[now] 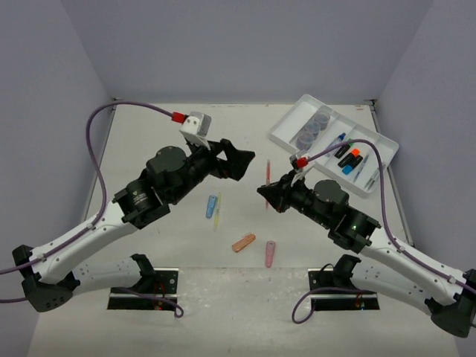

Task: Sort the stationery into containers
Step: Place the pen in the storage box.

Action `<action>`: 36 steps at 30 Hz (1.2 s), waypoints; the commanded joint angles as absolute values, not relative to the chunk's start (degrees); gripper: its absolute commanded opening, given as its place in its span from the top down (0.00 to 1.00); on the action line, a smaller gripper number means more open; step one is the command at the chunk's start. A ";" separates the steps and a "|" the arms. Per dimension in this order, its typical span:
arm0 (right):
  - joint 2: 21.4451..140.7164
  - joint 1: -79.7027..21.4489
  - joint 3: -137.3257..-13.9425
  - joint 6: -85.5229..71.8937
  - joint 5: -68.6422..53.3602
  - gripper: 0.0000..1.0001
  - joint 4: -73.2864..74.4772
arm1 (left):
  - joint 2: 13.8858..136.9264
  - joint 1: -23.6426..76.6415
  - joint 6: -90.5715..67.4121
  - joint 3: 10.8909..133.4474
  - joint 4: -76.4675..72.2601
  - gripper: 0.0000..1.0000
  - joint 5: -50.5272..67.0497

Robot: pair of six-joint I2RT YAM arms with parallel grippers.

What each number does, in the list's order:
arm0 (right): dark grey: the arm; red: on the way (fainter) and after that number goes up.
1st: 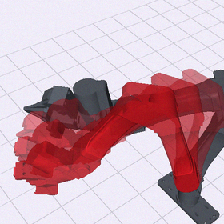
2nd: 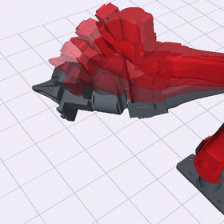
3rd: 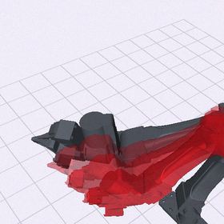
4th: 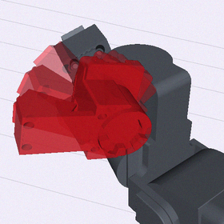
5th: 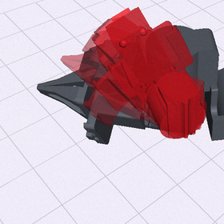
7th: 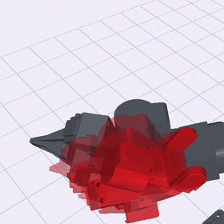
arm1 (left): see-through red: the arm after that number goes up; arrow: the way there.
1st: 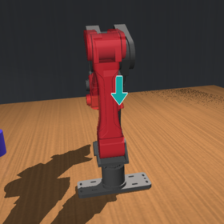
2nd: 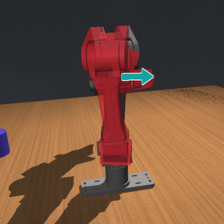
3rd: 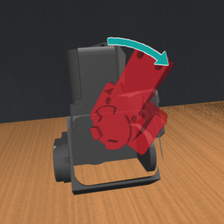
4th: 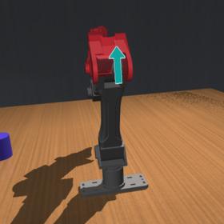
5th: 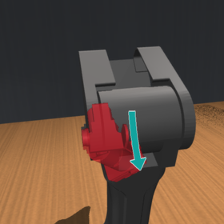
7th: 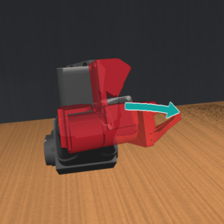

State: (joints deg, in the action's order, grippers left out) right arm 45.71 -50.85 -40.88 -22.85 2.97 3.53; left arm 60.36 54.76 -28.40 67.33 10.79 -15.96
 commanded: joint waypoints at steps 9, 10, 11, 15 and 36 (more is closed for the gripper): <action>49.13 -18.25 -42.99 -29.85 5.02 1.00 19.42 | 51.51 54.58 -35.63 65.29 43.48 0.00 -44.82; 49.94 -14.48 -43.43 -29.68 3.28 1.00 19.78 | 51.95 54.58 -38.89 64.83 49.55 0.00 -47.12; 50.34 -12.21 -43.72 -29.29 4.55 1.00 19.83 | 52.18 54.58 -40.09 64.27 51.61 0.00 -47.70; 52.14 -4.54 -45.11 -27.61 8.68 1.00 19.90 | 52.48 54.58 -42.92 59.30 55.11 0.00 -51.04; 58.21 9.58 -47.79 -29.68 22.70 1.00 20.82 | 49.25 50.71 -49.82 51.13 54.92 0.00 -56.82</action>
State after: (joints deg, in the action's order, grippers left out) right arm 58.85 6.65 -47.29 -28.48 20.36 20.99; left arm 50.34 51.00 -47.23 51.40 55.83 -53.22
